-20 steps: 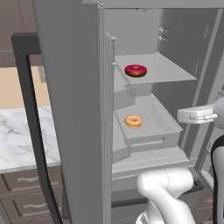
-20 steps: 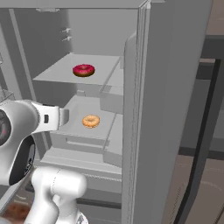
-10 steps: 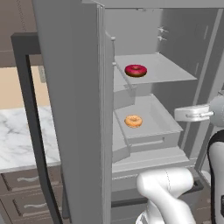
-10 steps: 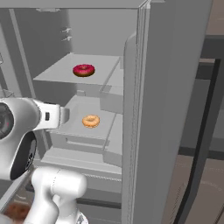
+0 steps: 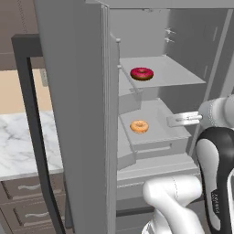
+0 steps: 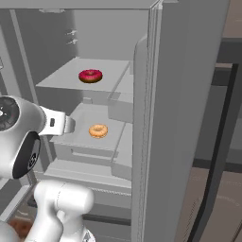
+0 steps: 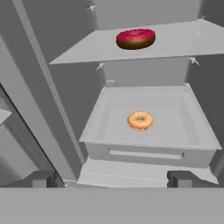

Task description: Take the donuts from the fridge and place them on the empty tray on the dining counter.

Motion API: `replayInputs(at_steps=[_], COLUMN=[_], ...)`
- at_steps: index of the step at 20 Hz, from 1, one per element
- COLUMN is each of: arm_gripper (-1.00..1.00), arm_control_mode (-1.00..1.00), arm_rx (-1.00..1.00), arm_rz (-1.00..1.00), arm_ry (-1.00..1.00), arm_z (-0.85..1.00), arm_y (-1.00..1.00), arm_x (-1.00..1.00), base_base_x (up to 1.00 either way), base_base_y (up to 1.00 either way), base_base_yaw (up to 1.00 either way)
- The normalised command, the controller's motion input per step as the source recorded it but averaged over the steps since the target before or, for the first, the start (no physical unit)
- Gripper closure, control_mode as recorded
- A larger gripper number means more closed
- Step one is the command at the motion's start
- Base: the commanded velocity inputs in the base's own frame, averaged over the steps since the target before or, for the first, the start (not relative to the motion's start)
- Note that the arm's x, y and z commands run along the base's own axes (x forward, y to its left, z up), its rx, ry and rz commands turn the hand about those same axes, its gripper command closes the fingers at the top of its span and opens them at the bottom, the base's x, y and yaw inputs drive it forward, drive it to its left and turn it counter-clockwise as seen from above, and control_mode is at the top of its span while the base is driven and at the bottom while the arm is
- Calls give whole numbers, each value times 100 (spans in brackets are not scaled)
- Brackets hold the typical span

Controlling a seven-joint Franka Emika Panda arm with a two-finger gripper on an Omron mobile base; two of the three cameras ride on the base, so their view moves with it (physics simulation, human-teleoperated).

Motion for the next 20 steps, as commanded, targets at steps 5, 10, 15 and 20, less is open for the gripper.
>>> replayInputs(at_steps=[5, 10, 15, 20], arm_gripper=[-100, -100, -100, -100], arm_control_mode=[-100, -100, -100, -100], arm_rx=[-7, -2, 0, -2], arm_rz=[-9, 0, 0, 0], arm_ry=[7, 2, 18, 9], arm_z=[-23, -13, -34, -50], arm_y=[0, -6, -10, -1], arm_x=[23, 10, 39, 50], base_base_x=[0, 0, 0, 0], base_base_y=[0, 0, 0, 0], base_base_yaw=[0, 0, 0, 0])
